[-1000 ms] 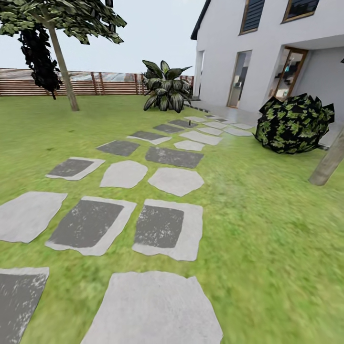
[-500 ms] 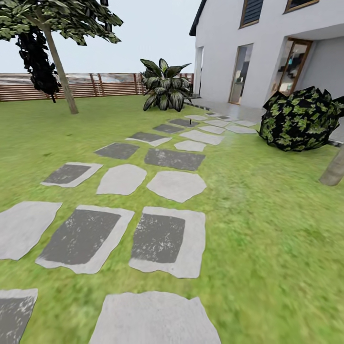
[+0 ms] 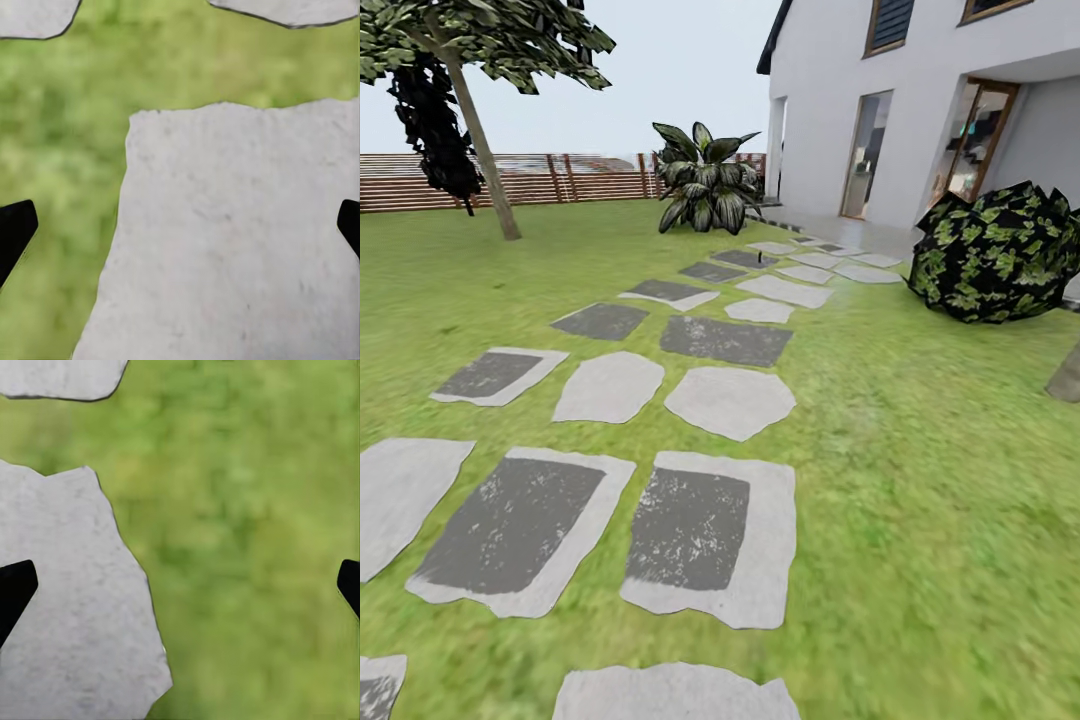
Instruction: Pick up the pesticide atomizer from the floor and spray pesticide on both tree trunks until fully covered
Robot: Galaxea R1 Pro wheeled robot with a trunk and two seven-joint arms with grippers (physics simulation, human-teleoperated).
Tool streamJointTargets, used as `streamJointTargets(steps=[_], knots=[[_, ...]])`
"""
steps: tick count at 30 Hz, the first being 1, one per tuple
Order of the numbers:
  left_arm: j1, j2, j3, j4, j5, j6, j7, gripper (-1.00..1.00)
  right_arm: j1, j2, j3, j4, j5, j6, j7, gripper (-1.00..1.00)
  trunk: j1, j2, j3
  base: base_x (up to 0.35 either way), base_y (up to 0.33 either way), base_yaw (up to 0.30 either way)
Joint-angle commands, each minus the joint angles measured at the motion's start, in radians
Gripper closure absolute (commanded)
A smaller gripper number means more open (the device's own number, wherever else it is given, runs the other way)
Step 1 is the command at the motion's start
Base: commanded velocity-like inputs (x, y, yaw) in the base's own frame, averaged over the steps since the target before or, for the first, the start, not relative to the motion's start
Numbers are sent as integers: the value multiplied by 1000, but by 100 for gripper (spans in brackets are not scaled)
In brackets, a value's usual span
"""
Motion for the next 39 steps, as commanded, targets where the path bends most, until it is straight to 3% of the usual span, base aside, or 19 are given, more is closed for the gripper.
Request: streamJointTargets(steps=[1,39], knots=[[0,0,0,0,0,0,0,-100,0,0,0,0,0,0,0,-100,0,0,0,338,0,0],[0,0,-1,0,0,0,0,-100,0,0,0,0,0,0,0,-100,0,0,0,338,0,0]])
